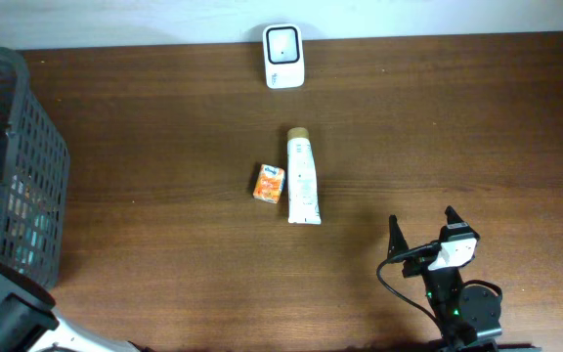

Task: Scan the item barcode
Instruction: 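Reach left gripper into basket and grasp the teal wipes pack, then place teal wipes pack with left gripper left of orange box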

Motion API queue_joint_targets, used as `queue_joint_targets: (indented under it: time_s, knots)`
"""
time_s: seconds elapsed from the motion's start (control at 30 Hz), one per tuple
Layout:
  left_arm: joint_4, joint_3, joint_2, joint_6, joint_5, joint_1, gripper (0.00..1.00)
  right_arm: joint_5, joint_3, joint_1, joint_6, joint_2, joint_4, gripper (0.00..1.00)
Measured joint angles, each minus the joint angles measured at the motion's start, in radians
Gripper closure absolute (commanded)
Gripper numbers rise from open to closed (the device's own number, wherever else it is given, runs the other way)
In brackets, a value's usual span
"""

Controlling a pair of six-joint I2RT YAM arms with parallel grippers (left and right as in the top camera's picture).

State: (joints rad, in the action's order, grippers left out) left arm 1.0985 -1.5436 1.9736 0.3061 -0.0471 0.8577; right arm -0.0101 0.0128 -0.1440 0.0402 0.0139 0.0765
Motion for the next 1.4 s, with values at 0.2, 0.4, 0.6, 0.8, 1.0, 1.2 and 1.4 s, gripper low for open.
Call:
queue_joint_targets:
  time_s: [0.2, 0.4, 0.6, 0.8, 1.0, 1.2, 1.4]
  knots:
    - [0.095, -0.383, -0.034, 0.0, 0.134, -0.001, 1.0, 0.0, 0.0, 0.0, 0.001, 0.0, 0.0, 0.02]
    - [0.045, -0.615, -0.241, 0.035, 0.344, -0.018, 1.0, 0.0, 0.0, 0.0, 0.001, 0.0, 0.0, 0.02]
    - [0.129, -0.631, -0.406, 0.006, 0.439, -0.312, 1.0, 0.0, 0.0, 0.0, 0.001, 0.0, 0.0, 0.02]
    - [0.126, -0.412, -0.402, -0.023, 0.258, -0.716, 1.0, 0.0, 0.0, 0.0, 0.001, 0.0, 0.0, 0.02]
    - [-0.206, 0.119, -0.37, 0.057, 0.189, -0.977, 1.0, 0.0, 0.0, 0.0, 0.0, 0.0, 0.0, 0.02]
    - [-0.527, 0.418, -0.362, 0.084, 0.096, -1.065, 1.0, 0.0, 0.0, 0.0, 0.001, 0.001, 0.0, 0.02]
    - [-0.682, 0.527, -0.362, 0.085, -0.001, -1.071, 0.7, 0.0, 0.0, 0.0, 0.0, 0.001, 0.0, 0.02]
